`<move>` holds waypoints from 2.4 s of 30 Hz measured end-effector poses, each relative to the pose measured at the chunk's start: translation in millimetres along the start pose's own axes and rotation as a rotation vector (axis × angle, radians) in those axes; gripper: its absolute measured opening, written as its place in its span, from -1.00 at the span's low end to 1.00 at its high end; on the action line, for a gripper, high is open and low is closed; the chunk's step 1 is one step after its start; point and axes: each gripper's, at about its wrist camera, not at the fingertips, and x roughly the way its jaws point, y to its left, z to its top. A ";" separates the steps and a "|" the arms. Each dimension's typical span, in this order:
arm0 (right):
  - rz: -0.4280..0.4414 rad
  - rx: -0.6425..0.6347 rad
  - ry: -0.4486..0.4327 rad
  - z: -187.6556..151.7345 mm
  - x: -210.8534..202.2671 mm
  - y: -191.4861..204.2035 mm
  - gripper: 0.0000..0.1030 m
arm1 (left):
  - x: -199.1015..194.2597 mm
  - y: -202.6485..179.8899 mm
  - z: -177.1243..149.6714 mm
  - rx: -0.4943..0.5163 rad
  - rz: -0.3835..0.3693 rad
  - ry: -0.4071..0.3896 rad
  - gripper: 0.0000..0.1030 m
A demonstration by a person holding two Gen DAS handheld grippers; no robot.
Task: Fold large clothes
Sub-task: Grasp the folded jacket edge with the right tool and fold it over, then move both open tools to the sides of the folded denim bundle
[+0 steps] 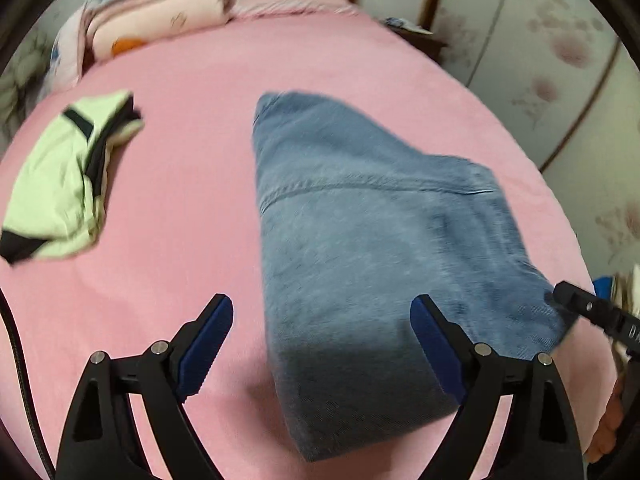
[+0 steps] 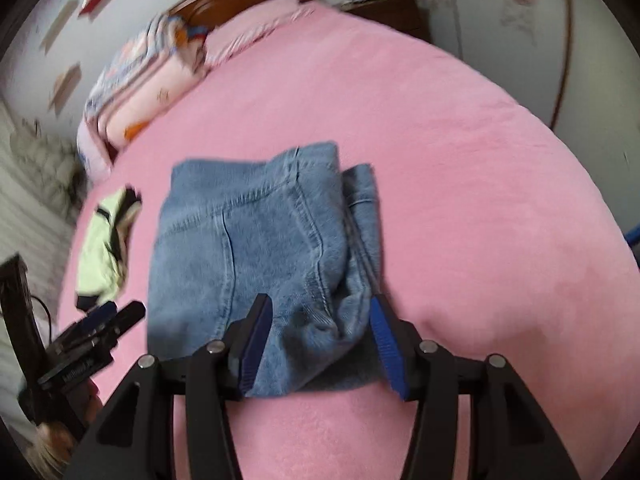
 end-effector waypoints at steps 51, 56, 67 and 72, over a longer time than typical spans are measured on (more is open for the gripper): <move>-0.098 -0.175 0.049 93.5 109.1 17.3 -1.00 | 119.3 28.4 97.7 -0.073 -0.063 0.120 0.71; -0.097 -0.160 0.059 93.8 94.6 26.8 -0.87 | 106.6 28.4 101.9 -0.091 -0.054 0.155 0.71; -0.059 -0.078 -0.014 94.6 -3.6 38.5 0.09 | 9.5 9.0 106.6 -0.050 0.005 0.082 0.71; -0.071 -0.096 -0.059 93.1 -52.6 53.4 0.22 | -42.2 9.4 106.1 -0.090 -0.032 0.037 0.71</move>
